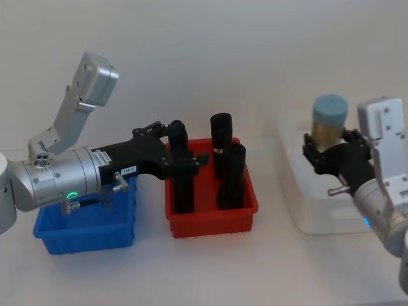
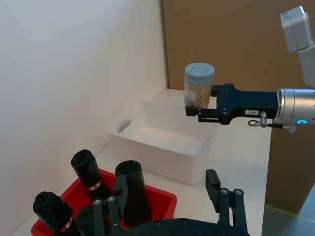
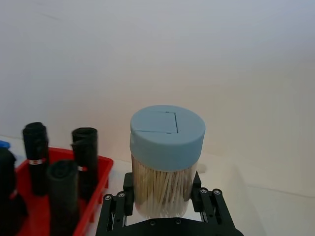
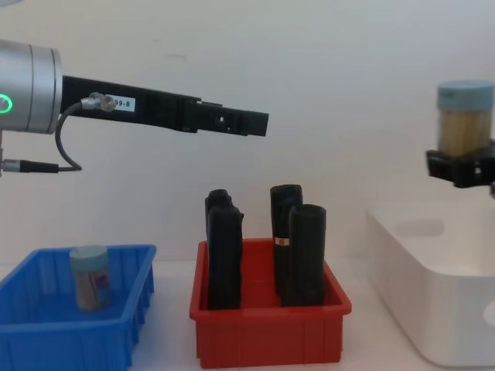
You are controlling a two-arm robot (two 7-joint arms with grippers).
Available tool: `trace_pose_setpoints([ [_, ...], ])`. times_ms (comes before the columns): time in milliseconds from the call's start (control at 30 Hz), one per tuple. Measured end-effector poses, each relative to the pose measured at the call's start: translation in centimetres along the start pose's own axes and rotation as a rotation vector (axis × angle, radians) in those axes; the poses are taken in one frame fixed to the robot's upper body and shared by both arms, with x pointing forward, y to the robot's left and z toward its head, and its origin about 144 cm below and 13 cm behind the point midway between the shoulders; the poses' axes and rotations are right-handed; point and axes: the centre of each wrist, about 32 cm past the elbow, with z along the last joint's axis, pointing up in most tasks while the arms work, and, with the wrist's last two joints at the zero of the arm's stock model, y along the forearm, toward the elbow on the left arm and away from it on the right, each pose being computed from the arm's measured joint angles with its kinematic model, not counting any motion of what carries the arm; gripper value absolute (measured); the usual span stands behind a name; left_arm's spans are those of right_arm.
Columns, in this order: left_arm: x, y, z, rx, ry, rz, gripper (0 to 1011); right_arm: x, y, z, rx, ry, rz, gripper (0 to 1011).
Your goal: Pick the cotton swabs from the blue box and place them into the white box.
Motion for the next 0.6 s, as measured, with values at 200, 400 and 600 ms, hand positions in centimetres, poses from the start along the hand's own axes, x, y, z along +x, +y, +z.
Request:
trace_pose_setpoints([
  [200,0.0,0.0,0.0,0.000,0.000,0.000,1004,2.0,0.5,-1.4,-0.039,0.001,-0.088,645],
  [400,0.0,0.0,0.0,0.000,0.000,0.000,1004,3.3,1.5,-2.8,-0.074,0.000,-0.133,646],
  [600,0.0,0.0,0.0,0.000,0.000,0.000,1004,4.3,3.0,-4.5,-0.112,0.001,-0.140,646],
])
